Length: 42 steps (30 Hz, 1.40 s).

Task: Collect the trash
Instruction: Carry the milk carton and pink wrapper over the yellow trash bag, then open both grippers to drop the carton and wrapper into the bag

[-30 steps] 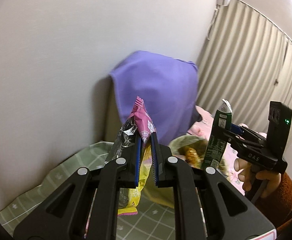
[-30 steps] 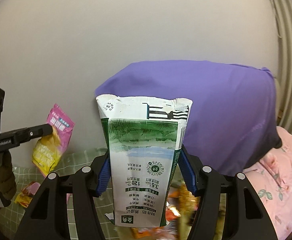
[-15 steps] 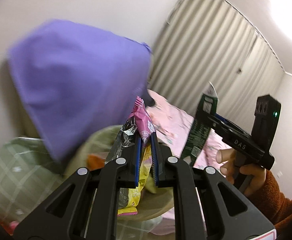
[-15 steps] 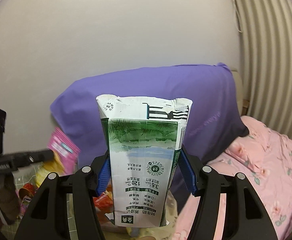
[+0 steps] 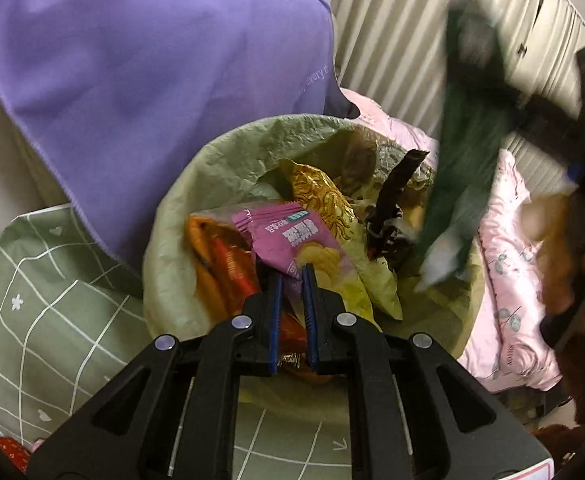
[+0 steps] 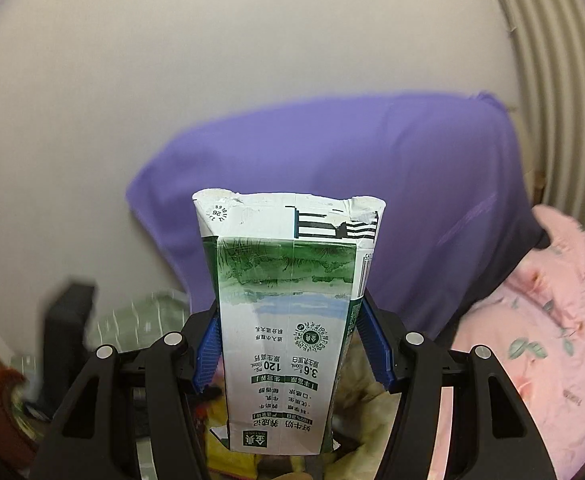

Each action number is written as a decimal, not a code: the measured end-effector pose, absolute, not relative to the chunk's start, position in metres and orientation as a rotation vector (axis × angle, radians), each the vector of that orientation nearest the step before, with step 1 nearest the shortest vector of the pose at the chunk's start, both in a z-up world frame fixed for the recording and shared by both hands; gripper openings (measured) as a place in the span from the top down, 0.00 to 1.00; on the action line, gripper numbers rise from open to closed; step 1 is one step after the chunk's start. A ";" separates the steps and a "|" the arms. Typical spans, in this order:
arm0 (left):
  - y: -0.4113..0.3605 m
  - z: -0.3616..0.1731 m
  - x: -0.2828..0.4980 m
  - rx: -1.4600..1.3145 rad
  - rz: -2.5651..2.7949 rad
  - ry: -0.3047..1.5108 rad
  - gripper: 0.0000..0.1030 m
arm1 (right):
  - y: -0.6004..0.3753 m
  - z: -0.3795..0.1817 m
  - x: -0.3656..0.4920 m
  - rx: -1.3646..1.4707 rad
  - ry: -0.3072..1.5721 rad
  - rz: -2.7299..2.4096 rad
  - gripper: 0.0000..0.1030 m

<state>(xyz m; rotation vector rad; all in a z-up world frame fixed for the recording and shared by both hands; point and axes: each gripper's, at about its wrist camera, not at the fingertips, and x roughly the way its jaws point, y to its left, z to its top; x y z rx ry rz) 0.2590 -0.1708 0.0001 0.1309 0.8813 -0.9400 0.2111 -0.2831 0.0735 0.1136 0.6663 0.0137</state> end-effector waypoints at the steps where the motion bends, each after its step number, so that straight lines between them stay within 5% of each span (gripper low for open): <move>1: -0.167 0.001 0.260 0.121 -0.941 0.879 0.91 | -0.281 0.065 0.214 0.107 0.692 0.024 0.44; 9: -0.154 -0.005 0.264 0.090 -0.950 0.896 0.91 | -0.269 0.005 0.217 0.034 0.876 0.024 0.45; 30: -0.142 -0.003 0.271 0.056 -0.959 0.898 0.90 | -0.279 0.012 0.214 0.033 0.913 -0.048 0.45; 38: -0.118 0.015 0.264 -0.019 -0.942 0.861 0.69 | -0.272 0.030 0.199 -0.009 0.878 -0.081 0.44; 42: -0.098 0.028 0.255 -0.047 -0.883 0.793 0.47 | -0.274 0.044 0.191 0.026 0.828 -0.078 0.44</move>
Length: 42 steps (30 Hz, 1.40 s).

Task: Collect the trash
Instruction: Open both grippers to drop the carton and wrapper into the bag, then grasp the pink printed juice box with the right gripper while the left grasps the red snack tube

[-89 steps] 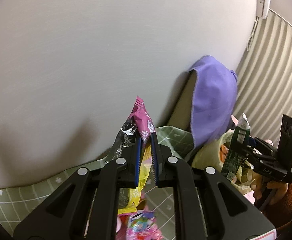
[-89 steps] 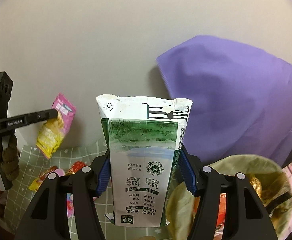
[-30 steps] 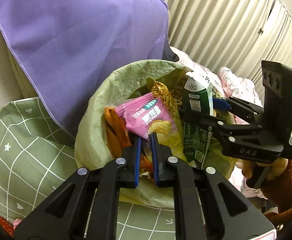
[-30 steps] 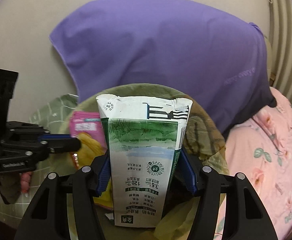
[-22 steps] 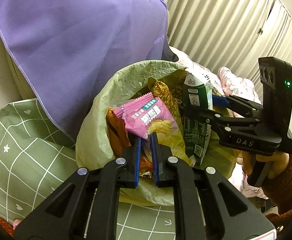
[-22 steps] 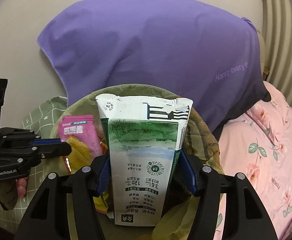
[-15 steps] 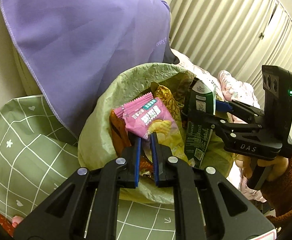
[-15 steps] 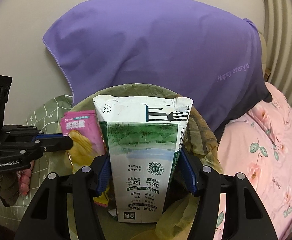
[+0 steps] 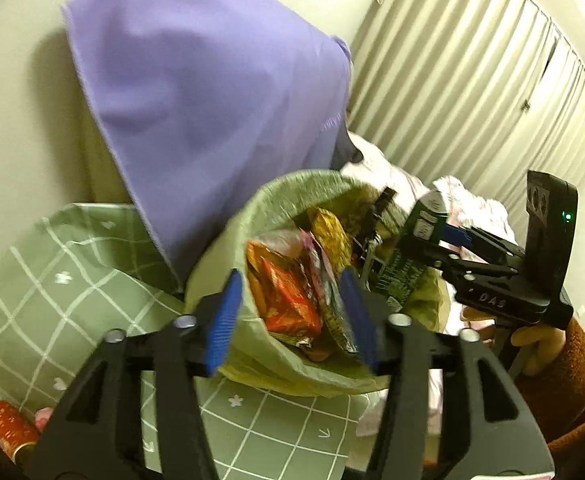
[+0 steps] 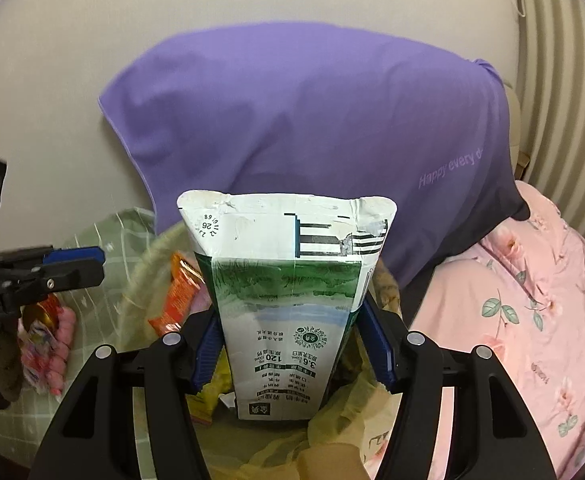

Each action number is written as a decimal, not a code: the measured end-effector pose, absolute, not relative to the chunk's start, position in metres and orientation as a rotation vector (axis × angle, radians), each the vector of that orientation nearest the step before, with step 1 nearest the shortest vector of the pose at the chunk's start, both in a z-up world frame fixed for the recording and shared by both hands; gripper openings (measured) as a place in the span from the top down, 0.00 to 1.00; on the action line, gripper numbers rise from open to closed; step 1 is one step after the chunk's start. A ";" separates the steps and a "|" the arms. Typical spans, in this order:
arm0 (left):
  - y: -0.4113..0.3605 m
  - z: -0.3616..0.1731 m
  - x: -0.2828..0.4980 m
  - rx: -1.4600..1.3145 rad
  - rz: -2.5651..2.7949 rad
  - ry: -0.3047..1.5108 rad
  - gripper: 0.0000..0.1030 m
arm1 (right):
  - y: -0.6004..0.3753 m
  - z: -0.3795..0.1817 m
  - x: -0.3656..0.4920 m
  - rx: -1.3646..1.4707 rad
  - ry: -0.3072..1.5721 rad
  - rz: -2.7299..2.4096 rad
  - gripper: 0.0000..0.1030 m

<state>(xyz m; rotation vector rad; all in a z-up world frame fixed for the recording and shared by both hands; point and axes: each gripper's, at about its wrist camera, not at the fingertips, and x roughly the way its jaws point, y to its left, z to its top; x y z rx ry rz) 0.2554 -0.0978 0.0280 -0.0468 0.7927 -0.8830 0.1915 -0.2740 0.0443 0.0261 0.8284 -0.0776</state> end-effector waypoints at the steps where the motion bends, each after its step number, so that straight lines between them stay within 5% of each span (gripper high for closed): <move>1: -0.093 0.030 0.254 -0.052 -0.865 0.783 0.46 | -0.274 0.047 0.191 0.045 0.823 -0.057 0.44; 13: -0.042 0.024 0.246 -0.135 -0.744 0.772 0.43 | -0.251 -0.008 0.221 -0.116 1.189 -0.015 0.44; 28: 0.009 0.023 0.225 -0.150 -0.632 0.711 0.41 | -0.225 0.050 0.189 -0.006 0.882 0.086 0.44; 42: 0.229 -0.010 0.163 -0.308 -0.045 0.687 0.36 | -0.108 -0.002 0.219 -0.019 0.881 0.318 0.46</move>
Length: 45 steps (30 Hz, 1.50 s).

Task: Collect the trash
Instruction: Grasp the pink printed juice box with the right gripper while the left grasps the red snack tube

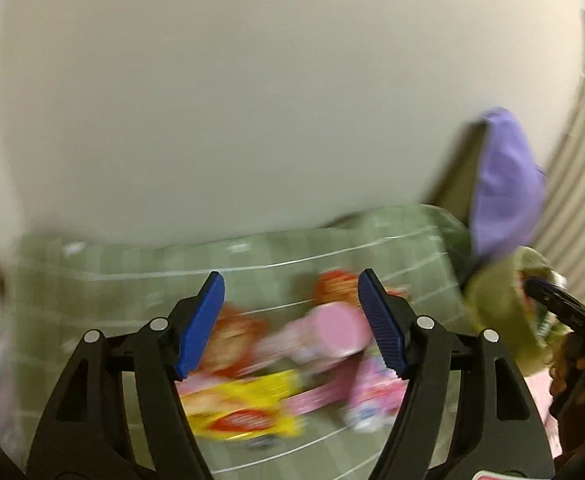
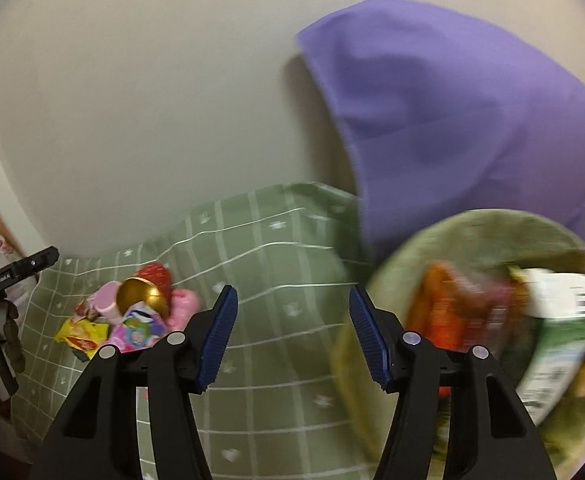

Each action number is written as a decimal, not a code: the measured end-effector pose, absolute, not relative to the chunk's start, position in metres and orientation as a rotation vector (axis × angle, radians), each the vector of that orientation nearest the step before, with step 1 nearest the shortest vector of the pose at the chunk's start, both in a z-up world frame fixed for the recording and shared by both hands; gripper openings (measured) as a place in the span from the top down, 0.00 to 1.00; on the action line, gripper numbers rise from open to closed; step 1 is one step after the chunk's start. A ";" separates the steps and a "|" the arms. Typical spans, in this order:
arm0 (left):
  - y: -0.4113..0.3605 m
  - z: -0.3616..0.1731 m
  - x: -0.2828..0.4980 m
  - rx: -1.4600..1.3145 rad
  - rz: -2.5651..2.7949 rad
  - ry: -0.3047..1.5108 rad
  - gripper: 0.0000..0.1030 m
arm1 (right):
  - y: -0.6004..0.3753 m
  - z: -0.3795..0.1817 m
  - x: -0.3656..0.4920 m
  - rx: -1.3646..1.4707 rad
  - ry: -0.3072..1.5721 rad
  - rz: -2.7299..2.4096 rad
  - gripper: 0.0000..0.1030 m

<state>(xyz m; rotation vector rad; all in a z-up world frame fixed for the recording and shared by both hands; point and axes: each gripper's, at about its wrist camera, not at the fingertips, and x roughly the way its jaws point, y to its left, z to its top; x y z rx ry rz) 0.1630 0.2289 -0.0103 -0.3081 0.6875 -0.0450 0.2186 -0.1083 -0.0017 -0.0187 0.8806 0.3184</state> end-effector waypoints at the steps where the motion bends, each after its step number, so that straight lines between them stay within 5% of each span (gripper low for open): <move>1: 0.237 -0.013 0.159 -0.315 -0.019 0.690 0.36 | -0.099 -0.007 0.220 -0.020 0.887 0.325 0.46; 13: 0.265 -0.081 0.127 -0.455 0.042 0.789 0.36 | -0.006 -0.061 0.192 -0.077 1.003 0.465 0.46; 20: 0.241 -0.078 0.116 -0.396 0.008 0.808 0.36 | 0.025 -0.091 0.191 -0.049 1.072 0.602 0.47; 26: 0.246 -0.071 0.102 -0.410 0.028 0.804 0.36 | 0.035 -0.110 0.203 -0.073 1.088 0.620 0.92; 45: 0.248 -0.073 0.171 -0.428 -0.105 0.825 0.28 | -0.054 -0.056 0.200 -0.063 1.020 0.405 0.95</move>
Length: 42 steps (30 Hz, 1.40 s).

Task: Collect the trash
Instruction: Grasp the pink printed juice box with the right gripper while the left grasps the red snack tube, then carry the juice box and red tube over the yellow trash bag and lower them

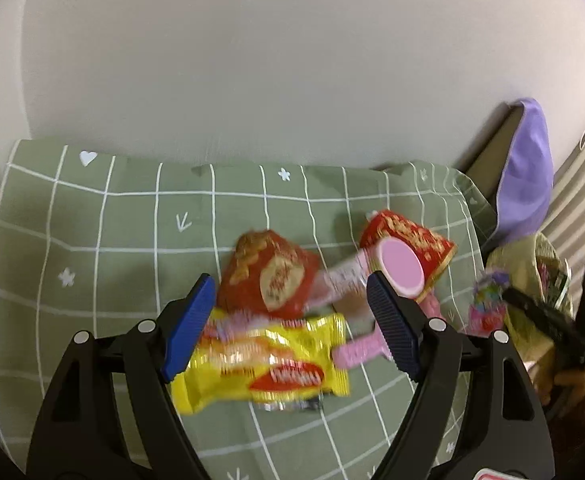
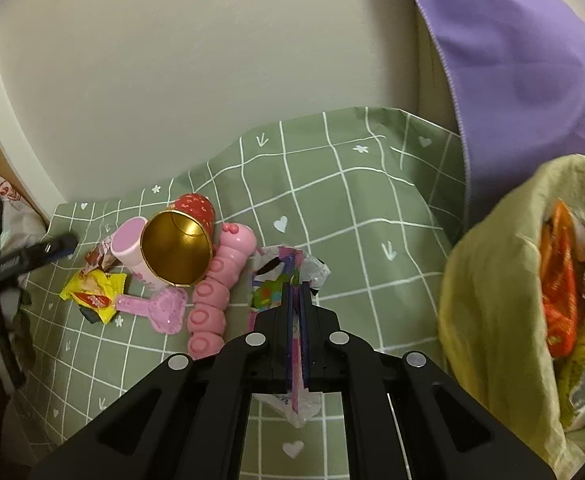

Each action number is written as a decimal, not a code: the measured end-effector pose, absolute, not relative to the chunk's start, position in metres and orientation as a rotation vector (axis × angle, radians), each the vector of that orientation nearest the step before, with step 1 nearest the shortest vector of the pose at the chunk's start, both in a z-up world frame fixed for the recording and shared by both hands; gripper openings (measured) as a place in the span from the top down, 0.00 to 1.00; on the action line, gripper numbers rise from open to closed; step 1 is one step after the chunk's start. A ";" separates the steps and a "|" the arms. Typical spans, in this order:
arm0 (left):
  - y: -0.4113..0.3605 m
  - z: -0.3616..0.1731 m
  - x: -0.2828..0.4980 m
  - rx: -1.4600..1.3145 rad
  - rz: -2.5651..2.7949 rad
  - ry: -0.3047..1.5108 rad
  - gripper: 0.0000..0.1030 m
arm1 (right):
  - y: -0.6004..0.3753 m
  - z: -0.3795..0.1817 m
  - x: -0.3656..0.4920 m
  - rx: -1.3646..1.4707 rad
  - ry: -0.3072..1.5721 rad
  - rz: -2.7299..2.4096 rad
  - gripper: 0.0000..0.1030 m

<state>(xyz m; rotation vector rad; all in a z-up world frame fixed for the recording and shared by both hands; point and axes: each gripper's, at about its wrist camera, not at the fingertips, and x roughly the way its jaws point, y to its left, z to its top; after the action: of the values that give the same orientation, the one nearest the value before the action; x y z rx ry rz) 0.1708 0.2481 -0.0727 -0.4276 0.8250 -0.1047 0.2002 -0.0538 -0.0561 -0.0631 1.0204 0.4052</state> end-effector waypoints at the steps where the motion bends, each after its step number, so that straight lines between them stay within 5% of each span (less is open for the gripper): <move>1: 0.251 -0.075 0.176 -0.437 -0.112 0.833 0.28 | -0.056 -0.056 0.199 -0.063 1.023 0.401 0.95; 5: 0.255 -0.091 0.203 -0.448 -0.112 0.920 0.29 | -0.063 -0.058 0.192 -0.066 1.039 0.385 0.95; 9: 0.253 -0.105 0.213 -0.438 -0.094 0.993 0.59 | -0.069 -0.060 0.187 -0.075 1.049 0.376 0.95; 11: 0.253 -0.106 0.210 -0.444 -0.090 0.989 0.63 | -0.072 -0.061 0.186 -0.070 1.053 0.373 0.95; 13: 0.251 -0.104 0.206 -0.440 -0.096 0.979 0.81 | -0.076 -0.061 0.186 -0.065 1.053 0.368 0.95; 42: 0.141 0.050 0.219 -0.261 -0.348 0.681 0.85 | -0.123 0.026 0.222 -0.034 0.817 0.274 0.95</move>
<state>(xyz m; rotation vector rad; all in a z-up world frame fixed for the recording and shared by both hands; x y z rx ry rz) 0.2194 0.1409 0.0498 -0.2610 0.6815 -0.3484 0.2216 -0.1233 0.0258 -0.0342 0.8168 0.2738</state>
